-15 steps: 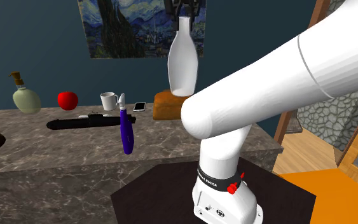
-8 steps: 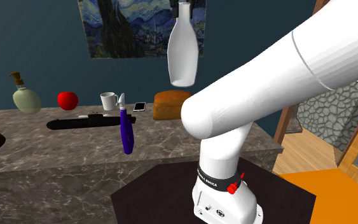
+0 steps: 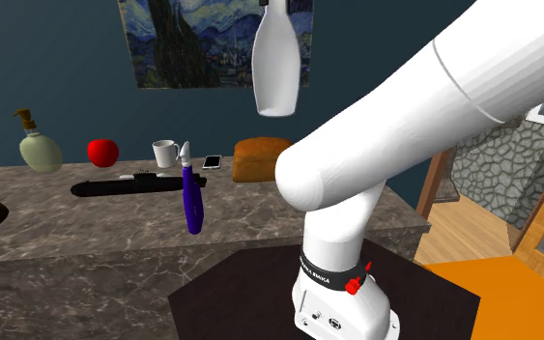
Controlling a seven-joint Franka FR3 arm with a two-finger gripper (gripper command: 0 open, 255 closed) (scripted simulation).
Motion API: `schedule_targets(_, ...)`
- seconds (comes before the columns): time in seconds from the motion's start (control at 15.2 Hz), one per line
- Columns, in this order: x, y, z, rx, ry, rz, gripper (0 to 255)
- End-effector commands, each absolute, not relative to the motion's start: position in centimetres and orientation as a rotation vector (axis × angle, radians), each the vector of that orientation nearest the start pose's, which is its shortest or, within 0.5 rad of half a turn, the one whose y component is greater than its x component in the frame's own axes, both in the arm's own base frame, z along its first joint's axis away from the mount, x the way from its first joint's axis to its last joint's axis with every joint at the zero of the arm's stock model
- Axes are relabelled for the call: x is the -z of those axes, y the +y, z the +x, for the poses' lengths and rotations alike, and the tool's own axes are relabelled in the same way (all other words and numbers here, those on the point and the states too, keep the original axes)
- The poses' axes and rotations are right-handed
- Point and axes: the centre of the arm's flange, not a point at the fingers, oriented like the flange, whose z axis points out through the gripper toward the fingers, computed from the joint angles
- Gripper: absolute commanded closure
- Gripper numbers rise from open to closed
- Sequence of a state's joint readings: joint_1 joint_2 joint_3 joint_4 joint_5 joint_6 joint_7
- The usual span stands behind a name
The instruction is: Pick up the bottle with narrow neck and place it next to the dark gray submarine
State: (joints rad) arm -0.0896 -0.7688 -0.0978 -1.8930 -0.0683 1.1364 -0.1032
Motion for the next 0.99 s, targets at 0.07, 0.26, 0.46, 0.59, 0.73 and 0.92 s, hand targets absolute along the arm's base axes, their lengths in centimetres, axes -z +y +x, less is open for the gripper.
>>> schedule_targets(0.07,-75.3,-4.9,25.2,0.015,0.135,-3.133,255)
schedule_targets(0.26,-75.4,-1.8,27.6,0.015,0.135,-3.133,255)
schedule_targets(0.46,-75.4,1.3,30.1,0.015,0.135,-3.133,255)
schedule_targets(0.59,-75.4,3.3,31.8,0.015,0.135,-3.133,255)
schedule_targets(0.73,-75.4,5.4,33.4,0.015,0.135,-3.133,255)
schedule_targets(0.92,-75.4,8.5,35.9,0.015,0.135,-3.133,255)
